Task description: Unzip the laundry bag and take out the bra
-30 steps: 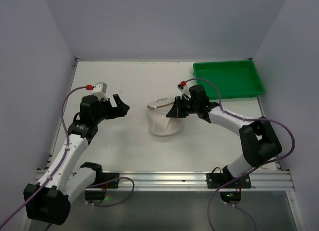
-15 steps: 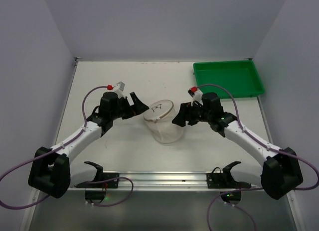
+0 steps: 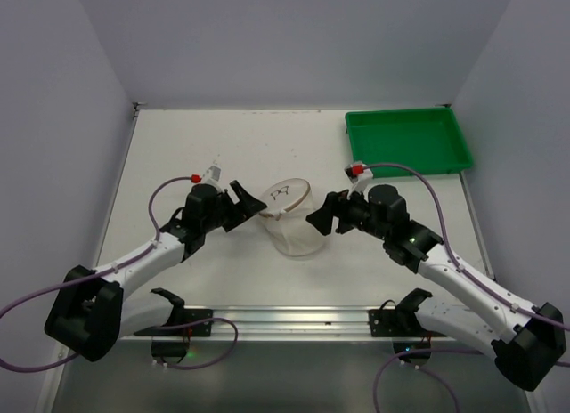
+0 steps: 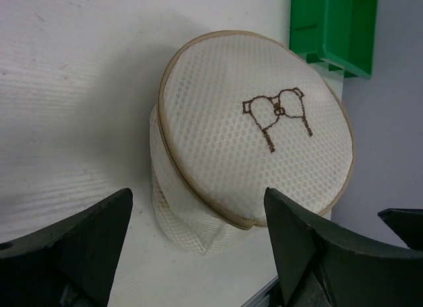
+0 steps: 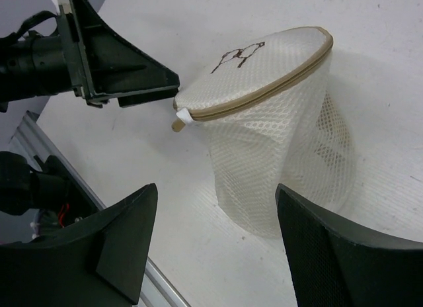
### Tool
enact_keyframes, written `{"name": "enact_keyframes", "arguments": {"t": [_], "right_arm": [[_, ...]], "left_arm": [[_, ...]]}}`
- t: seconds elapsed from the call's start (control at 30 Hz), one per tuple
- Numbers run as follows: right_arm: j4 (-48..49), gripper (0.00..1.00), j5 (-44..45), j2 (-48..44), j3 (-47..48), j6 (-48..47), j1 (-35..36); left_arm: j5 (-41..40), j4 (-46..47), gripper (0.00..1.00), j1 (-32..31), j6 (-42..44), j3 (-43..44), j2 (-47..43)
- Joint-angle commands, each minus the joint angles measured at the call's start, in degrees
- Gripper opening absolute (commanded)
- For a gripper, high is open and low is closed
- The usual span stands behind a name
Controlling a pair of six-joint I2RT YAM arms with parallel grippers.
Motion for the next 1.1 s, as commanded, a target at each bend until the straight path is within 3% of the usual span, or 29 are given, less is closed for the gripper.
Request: {"name": "enact_keyframes", "arguments": {"t": [0.0, 0.2, 0.4, 0.5, 0.53, 0.6, 0.63, 0.73, 0.93, 1.07], "right_arm": [[3.05, 0.73, 4.17, 1.91, -0.51, 1.05, 2.12], [5.51, 0.73, 5.49, 4.72, -0.51, 1.49, 6.51], [6.65, 0.73, 6.9, 6.66, 0.54, 1.32, 9.59], [6.57, 0.73, 8.57, 7.62, 0.9, 0.79, 11.0], [6.65, 0.73, 9.01, 8.23, 1.07, 0.53, 11.43], [6.65, 0.73, 11.11, 9.03, 2.12, -0.26, 13.28], [6.65, 0.73, 12.34, 9.64, 2.82, -0.53, 14.15], [4.9, 0.72, 19.45, 11.58, 5.46, -0.62, 18.02], [-0.98, 0.61, 31.92, 15.35, 10.47, 5.17, 24.61], [-7.74, 0.51, 35.64, 18.87, 14.51, 14.73, 28.39]], "left_arm": [[-2.07, 6.68, 0.83, -0.69, -2.79, 1.22, 0.73], [-1.63, 10.81, 0.81, -1.49, -5.25, 0.87, 3.46], [-1.27, 12.4, 0.72, -3.07, -7.89, 0.69, 6.44], [-1.63, 12.57, 0.56, -3.86, -8.68, 0.34, 6.62], [-1.63, 12.57, 0.43, -4.12, -8.86, 0.34, 6.54], [-1.89, 12.48, 0.31, -4.47, -9.12, 0.34, 5.66], [-2.33, 12.22, 0.16, -4.91, -9.21, 0.43, 5.05], [-5.57, 9.85, 0.0, -6.49, -9.82, 0.51, 1.8], [-12.26, 5.46, 0.0, -9.13, -11.32, 0.07, -4.09], [-15.94, 4.05, 0.0, -10.89, -12.37, -0.1, -6.11]]}}
